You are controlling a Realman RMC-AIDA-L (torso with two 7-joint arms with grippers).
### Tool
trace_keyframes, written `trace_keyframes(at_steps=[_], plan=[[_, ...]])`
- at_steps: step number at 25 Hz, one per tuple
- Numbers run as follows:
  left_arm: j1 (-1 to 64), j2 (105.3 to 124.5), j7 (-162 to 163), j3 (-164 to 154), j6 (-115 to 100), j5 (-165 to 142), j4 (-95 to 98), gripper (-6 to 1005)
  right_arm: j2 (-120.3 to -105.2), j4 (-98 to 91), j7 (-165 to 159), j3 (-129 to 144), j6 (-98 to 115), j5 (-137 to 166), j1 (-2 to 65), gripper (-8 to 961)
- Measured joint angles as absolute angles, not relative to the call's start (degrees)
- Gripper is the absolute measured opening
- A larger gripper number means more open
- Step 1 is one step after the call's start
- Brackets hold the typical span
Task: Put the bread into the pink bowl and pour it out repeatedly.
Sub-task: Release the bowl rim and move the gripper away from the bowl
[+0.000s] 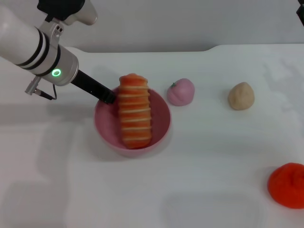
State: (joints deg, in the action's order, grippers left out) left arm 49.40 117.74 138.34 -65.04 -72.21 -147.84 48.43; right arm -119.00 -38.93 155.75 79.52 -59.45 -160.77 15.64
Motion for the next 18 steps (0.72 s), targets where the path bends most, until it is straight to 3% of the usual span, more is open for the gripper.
trace_keyframes(at_steps=[18], plan=[[49.48, 117.81, 138.08, -65.32, -69.11, -147.92, 42.59, 43, -119.01, -38.66, 155.75, 80.09, -59.19, -160.66, 16.45, 535]])
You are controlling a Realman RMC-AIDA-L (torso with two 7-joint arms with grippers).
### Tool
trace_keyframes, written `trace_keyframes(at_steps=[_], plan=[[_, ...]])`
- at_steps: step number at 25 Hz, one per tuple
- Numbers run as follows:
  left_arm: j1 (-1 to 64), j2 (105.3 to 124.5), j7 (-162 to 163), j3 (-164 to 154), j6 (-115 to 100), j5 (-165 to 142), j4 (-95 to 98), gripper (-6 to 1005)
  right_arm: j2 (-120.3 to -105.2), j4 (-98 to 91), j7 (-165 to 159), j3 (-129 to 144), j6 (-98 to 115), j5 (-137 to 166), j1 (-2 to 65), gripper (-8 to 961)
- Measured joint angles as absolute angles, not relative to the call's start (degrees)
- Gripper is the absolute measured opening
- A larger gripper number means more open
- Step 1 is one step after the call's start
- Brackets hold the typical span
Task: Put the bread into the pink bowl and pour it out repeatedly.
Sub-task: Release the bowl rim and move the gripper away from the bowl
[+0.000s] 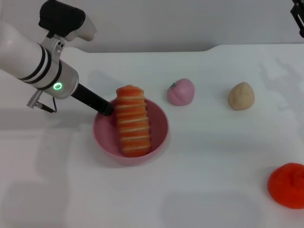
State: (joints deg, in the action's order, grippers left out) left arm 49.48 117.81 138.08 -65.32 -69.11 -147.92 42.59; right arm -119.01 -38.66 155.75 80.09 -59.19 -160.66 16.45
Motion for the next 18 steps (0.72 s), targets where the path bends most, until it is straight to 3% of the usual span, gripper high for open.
trace_keyframes(at_steps=[18], plan=[[50.3, 117.6, 137.6, -65.36, -71.63, -147.91, 43.93, 43, -119.0, -37.94, 155.75, 80.2, -59.07, -160.57, 17.05, 535]])
